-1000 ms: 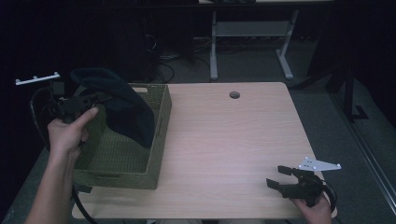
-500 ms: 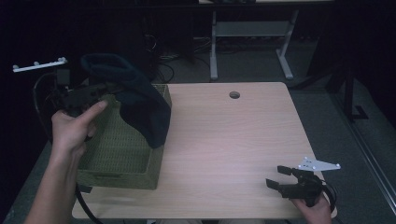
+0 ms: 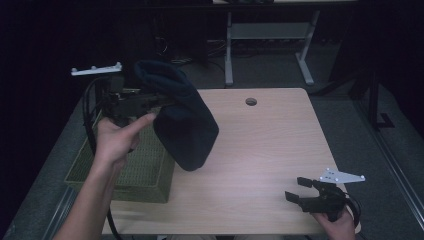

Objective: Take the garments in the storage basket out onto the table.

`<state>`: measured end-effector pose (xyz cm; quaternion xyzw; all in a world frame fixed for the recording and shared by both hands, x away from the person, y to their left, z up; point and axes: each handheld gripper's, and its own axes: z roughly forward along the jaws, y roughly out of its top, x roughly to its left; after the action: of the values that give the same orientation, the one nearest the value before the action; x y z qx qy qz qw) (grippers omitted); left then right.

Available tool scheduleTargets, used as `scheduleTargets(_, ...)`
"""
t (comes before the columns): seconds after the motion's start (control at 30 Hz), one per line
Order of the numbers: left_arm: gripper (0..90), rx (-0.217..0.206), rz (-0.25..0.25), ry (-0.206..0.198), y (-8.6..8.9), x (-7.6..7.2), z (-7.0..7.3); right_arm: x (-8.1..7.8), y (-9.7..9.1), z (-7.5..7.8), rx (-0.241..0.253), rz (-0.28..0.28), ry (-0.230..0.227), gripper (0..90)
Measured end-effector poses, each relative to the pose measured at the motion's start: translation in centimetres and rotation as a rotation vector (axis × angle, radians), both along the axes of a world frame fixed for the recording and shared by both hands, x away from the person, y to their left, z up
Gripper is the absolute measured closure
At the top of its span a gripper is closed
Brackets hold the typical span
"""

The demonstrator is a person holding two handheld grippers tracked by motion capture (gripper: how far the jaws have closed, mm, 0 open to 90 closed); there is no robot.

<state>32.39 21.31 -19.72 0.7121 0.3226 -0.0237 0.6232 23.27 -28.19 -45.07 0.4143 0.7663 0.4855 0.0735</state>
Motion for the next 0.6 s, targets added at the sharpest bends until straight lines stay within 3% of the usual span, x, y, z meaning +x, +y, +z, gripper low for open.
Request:
scheduleTargets(0.17,81.7,0.014,-0.035,0.017,-2.1,0.5,-0.9,0.0,0.0,0.1,0.001,0.004,-0.001,19.2)
scheduleTargets(0.37,81.7,0.031,-0.096,0.077,-5.4,1.4,-4.1,-0.1,-0.1,0.2,0.003,0.004,-0.008,19.2)
scheduleTargets(0.6,81.6,0.052,-0.122,0.131,-8.0,2.2,-6.8,-0.1,-0.3,0.3,0.008,0.001,-0.01,19.2)
